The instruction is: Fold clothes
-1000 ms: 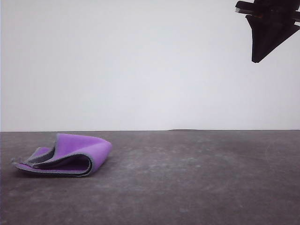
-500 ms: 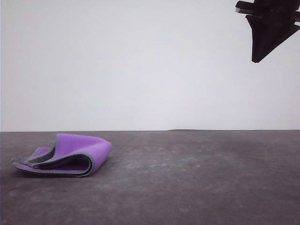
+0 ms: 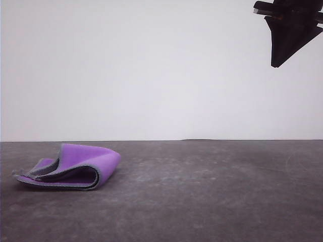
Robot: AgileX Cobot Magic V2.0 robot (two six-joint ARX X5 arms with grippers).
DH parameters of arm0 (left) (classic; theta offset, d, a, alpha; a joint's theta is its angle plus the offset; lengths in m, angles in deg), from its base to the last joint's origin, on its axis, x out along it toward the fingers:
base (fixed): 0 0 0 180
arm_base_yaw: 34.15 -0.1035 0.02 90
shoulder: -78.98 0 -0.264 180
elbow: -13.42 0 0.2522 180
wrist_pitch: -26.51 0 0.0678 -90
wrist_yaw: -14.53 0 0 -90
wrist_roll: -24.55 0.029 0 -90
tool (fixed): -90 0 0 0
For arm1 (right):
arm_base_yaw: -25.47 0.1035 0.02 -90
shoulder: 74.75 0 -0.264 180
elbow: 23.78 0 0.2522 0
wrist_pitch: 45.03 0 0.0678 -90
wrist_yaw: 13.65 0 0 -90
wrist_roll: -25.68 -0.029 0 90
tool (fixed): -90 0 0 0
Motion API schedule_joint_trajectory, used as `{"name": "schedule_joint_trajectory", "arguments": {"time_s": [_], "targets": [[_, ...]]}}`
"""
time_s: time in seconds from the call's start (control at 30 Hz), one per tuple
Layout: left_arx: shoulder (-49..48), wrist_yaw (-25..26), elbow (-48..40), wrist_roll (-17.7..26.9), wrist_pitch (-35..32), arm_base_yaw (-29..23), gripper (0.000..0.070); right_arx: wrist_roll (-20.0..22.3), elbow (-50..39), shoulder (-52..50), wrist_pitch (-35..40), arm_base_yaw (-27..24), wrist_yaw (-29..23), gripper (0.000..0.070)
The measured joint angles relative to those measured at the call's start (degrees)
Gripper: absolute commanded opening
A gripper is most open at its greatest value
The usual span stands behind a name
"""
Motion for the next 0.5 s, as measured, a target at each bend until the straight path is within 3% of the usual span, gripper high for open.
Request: {"name": "schedule_joint_trajectory", "arguments": {"time_s": [0.3, 0.5], "targets": [[0.01, 0.00, 0.00, -0.01, 0.01, 0.00, 0.0016, 1.66, 0.00, 0.00, 0.78, -0.01, -1.27, 0.0015], [-0.01, 0.04, 0.00, -0.01, 0.00, 0.00, 0.0016, 1.87, -4.69, -4.85, 9.34, -3.07, -1.46, 0.0015]]}}
